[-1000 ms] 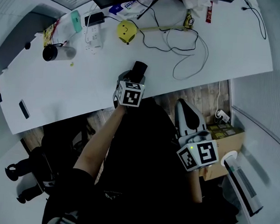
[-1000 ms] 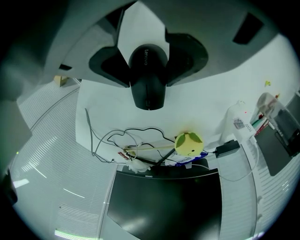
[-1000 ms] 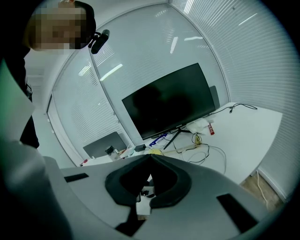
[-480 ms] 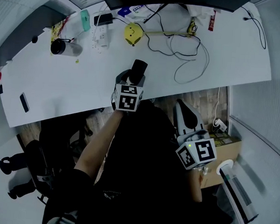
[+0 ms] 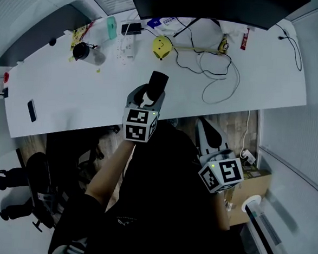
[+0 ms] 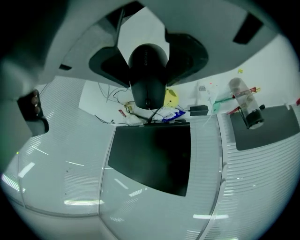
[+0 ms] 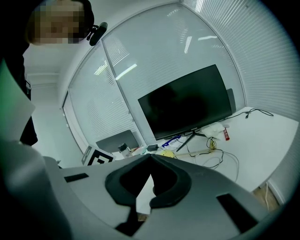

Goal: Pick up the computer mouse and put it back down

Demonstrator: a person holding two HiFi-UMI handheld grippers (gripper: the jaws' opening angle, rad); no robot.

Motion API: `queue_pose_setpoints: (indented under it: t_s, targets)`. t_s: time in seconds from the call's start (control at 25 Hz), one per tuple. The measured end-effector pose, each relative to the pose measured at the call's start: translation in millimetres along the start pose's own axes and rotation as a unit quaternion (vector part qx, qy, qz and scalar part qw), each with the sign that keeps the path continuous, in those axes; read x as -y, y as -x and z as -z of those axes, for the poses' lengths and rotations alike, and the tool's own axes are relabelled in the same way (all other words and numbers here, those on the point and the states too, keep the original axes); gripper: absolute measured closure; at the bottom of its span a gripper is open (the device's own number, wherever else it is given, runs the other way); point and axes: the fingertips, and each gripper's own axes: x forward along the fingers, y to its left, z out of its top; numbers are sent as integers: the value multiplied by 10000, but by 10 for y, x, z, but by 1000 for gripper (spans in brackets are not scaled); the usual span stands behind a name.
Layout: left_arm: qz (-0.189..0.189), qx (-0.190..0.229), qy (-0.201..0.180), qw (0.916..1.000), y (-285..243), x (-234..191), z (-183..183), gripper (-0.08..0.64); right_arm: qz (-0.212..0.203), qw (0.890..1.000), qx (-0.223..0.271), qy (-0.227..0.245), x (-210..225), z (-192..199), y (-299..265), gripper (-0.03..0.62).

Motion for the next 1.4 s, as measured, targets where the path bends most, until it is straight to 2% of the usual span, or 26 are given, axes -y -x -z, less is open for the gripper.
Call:
queue_pose_setpoints:
  t_s: [0.36, 0.68, 1.04, 1.4]
  targets:
    - [192, 841, 56, 9963, 698, 114, -517, 308, -266, 9995, 95, 155, -188, -66, -56, 594]
    - [180, 1333, 154, 9908, 1357, 87, -702, 308, -584, 9976, 137, 340, -474, -131, -166, 594]
    - [-18, 1628, 138, 9866, 1977, -35, -702, 308, -808, 9947, 268, 579, -701, -282, -285, 594]
    - [-87, 1841, 280, 9825, 2155, -54, -702, 308, -799, 9930, 490, 715, -771, -480, -296, 594]
